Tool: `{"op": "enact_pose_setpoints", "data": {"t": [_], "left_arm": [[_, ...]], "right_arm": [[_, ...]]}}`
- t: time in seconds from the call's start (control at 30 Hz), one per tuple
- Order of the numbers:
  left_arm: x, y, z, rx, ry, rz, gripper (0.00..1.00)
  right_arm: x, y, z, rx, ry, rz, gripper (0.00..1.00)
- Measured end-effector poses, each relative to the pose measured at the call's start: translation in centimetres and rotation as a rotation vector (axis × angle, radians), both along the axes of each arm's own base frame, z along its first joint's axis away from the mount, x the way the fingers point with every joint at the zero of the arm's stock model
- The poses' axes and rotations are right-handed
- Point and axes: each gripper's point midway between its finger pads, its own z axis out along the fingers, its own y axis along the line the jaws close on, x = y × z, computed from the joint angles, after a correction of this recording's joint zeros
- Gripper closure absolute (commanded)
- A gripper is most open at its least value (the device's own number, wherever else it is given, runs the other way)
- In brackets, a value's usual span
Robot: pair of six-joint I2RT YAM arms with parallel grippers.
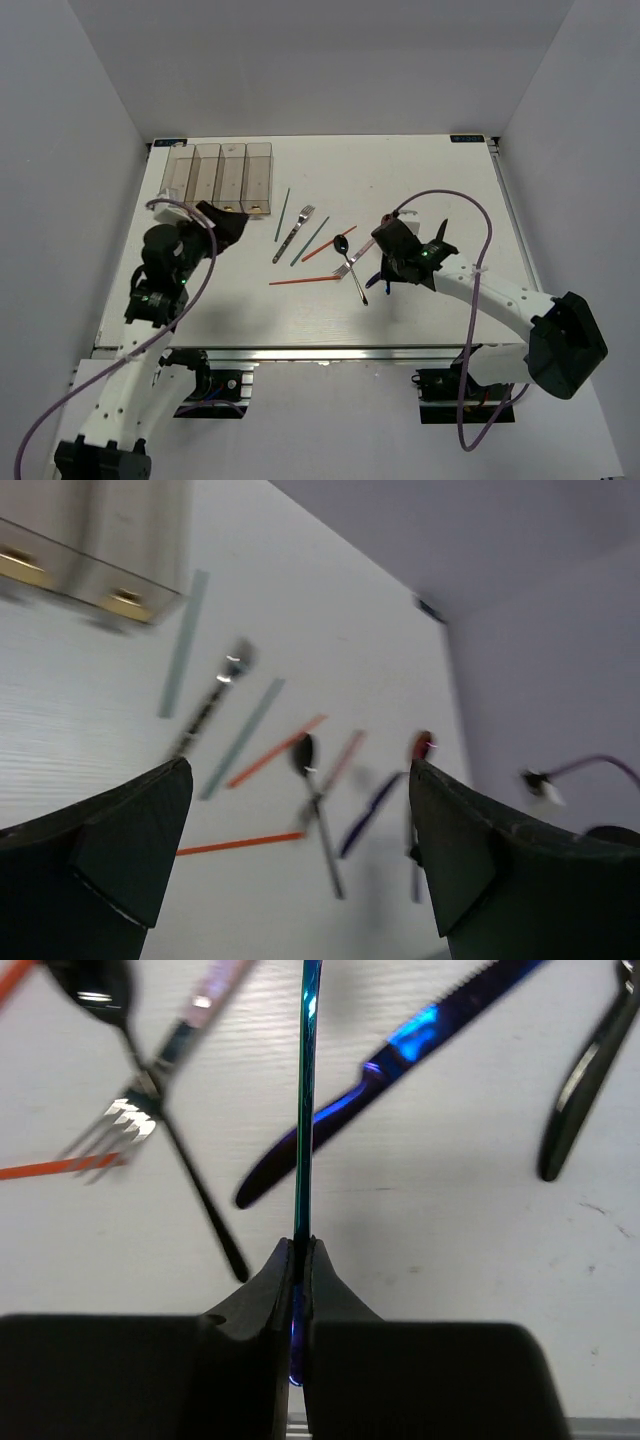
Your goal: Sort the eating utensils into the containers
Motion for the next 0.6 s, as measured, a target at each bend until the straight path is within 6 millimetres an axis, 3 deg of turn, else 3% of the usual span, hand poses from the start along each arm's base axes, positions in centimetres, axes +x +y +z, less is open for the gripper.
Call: {"op": "enact_pose_setpoints", "data": {"t": [0.07,0.17,0.3,0.37,0.47,0.6], "left_arm": [[0.5,-4.0,-1.4,-0.136,0.003,-0.124,0.02],[-0.2,-11.6,-3.7,-0.266,0.108,-0.353,0.05],[-1.4,-18.6,-3.8,-0.315,0.16,-0.528,0.06],[-2.2,-20.7,-3.4,-0.324,0.157,-0.575,0.07],[-2.8,-22.1,-2.7,-0.338,0.14,-0.602,0.11],[-2.5,-22.2,-2.1,-0.328,0.122,-0.585,0.18]], "right_arm": [[0.2,1.5,1.5,0.037,-0.022,0.042,1.0],[-0.3,4.1,3.0,0.096,-0.036,0.122,1.0],[-1.8,7.3,5.1,0.153,-0.059,0.224,1.0],[-2.3,9.3,6.7,0.189,-0.079,0.273,1.0],[-2.5,11.9,8.7,0.234,-0.109,0.317,1.0],[-2.5,12.1,8.8,0.231,-0.119,0.304,1.0]]}}
